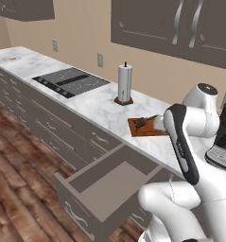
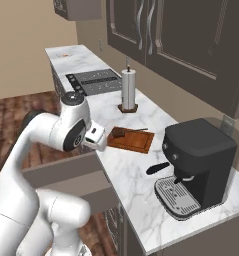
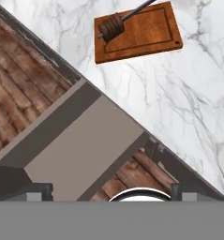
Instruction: Pick up the knife from the drawer and place it on the cutting board. Then place the meat from the plate to the cutting board.
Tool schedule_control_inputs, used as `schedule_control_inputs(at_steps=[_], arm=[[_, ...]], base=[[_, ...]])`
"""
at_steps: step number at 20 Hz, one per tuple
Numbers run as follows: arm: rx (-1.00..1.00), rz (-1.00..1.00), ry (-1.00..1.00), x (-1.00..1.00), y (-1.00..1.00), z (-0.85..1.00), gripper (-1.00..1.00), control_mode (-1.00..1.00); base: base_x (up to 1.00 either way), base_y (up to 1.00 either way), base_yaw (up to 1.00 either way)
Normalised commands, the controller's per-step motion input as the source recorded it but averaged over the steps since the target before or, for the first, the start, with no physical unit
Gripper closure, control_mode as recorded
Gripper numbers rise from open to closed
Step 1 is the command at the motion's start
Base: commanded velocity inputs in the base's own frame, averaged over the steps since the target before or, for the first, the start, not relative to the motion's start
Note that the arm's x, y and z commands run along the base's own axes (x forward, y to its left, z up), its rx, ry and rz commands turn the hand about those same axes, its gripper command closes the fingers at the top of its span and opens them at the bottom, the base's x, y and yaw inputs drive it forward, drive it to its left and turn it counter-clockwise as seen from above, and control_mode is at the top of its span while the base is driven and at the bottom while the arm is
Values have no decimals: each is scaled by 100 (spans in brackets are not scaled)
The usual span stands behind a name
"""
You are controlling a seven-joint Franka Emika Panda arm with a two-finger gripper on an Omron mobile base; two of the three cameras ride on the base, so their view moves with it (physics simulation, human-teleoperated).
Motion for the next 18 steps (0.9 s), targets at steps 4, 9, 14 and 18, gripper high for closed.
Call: schedule_control_inputs(at_steps=[4,9,14,18], arm=[[-15,1,2,-19,45,8,-100,-100],[-6,3,2,-10,16,13,-100,100],[0,0,0,0,0,0,-100,100],[0,0,0,0,0,0,-100,100]], base=[[0,0,0],[-11,0,2],[-98,67,7],[-100,97,13]])
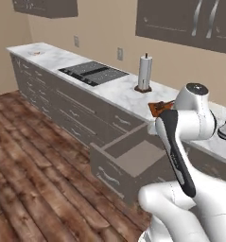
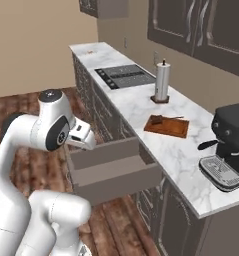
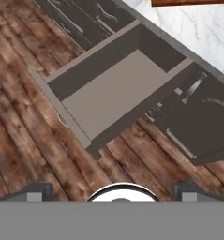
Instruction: Pick up the knife from the drawer and place it on the cutting board. Then place the meat from the plate to the cutting board.
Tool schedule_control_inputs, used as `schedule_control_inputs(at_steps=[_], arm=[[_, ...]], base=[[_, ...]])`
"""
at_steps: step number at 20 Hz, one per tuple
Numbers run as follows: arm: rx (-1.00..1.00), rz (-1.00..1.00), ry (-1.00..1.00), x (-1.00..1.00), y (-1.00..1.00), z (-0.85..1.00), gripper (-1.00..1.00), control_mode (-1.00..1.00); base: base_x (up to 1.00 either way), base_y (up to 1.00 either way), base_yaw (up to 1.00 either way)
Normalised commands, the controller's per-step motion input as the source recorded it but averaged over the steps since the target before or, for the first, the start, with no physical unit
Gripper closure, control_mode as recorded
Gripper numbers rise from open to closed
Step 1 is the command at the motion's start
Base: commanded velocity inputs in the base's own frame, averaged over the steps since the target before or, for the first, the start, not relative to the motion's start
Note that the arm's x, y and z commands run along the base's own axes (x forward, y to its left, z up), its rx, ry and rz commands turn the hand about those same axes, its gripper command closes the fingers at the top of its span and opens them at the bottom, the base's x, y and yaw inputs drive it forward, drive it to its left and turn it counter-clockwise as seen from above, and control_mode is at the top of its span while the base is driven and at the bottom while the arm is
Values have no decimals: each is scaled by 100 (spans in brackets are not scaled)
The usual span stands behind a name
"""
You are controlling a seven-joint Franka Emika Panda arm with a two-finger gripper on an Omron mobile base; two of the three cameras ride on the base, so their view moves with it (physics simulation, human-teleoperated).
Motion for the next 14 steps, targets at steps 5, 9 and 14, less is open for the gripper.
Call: schedule_control_inputs(at_steps=[5,9,14], arm=[[0,0,0,0,0,0,-100,100],[0,0,0,0,0,0,-100,100],[0,0,0,0,0,0,-100,100]], base=[[-76,100,31],[0,100,59],[62,97,43]])
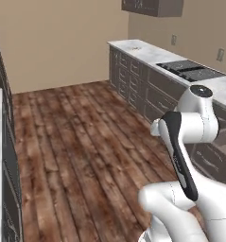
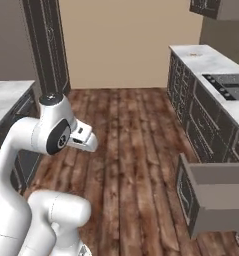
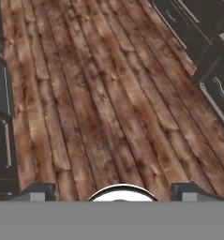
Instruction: Pick up the knife from the drawer and place it on the cutting board. Then place the meat from the plate to the cutting board.
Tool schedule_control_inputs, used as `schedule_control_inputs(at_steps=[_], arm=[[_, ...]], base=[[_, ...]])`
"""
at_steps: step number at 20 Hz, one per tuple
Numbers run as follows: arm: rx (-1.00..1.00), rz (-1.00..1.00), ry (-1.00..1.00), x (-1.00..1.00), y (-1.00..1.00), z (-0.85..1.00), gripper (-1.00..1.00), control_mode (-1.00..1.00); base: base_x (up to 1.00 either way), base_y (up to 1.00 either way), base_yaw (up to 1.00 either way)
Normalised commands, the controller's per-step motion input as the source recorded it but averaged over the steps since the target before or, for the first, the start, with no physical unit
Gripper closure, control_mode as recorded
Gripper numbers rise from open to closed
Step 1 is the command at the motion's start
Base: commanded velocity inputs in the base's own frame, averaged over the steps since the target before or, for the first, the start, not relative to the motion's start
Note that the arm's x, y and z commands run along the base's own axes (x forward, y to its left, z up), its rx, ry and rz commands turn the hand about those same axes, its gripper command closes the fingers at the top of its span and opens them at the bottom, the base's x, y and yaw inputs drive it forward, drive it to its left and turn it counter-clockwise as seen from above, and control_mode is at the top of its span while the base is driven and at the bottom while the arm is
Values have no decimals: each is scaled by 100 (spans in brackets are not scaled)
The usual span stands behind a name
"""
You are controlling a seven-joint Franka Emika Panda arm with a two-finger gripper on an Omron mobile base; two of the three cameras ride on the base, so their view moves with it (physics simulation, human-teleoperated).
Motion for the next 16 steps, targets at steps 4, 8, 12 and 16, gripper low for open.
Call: schedule_control_inputs(at_steps=[4,8,12,16], arm=[[0,0,0,0,0,0,-100,100],[0,0,0,0,0,0,-100,100],[0,0,0,0,0,0,-100,100],[0,0,0,0,0,0,-100,100]], base=[[100,78,-1],[100,64,-10],[100,32,-10],[100,29,-26]])
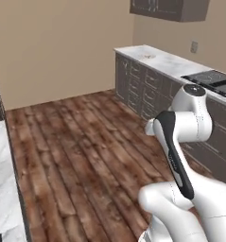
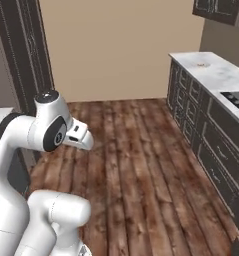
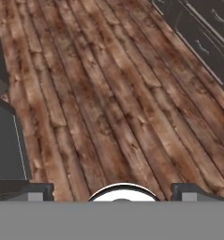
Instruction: Pick up the knife from the drawer and place it on the cutting board. Then place the meat from the plate to the cutting board.
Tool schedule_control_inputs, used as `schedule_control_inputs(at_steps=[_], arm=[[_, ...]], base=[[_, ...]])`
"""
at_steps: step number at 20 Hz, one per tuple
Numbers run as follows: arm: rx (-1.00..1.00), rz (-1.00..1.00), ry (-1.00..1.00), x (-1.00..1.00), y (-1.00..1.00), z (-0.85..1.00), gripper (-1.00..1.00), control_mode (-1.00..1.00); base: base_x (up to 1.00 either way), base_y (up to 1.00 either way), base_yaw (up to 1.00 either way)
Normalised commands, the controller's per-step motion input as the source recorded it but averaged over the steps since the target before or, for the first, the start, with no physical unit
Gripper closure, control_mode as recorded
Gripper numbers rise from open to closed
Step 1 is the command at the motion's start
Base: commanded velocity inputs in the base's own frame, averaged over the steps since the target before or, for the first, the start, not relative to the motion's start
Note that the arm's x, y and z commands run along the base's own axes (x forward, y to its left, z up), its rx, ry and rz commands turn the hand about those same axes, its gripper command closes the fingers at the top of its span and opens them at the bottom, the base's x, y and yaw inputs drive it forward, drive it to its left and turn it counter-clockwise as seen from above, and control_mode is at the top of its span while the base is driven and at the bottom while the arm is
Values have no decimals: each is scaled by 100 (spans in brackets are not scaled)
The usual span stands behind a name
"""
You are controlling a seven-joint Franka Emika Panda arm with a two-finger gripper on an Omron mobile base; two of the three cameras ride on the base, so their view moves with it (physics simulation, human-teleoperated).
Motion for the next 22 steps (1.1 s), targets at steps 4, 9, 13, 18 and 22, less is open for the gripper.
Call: schedule_control_inputs(at_steps=[4,9,13,18,22], arm=[[0,0,0,0,0,0,-100,100],[0,0,0,0,0,0,-100,100],[0,0,0,0,0,0,-100,100],[0,0,0,0,0,0,-100,100],[0,0,0,0,0,0,-100,100]], base=[[100,31,-41],[100,52,-40],[100,93,-26],[100,76,-19],[100,37,-3]])
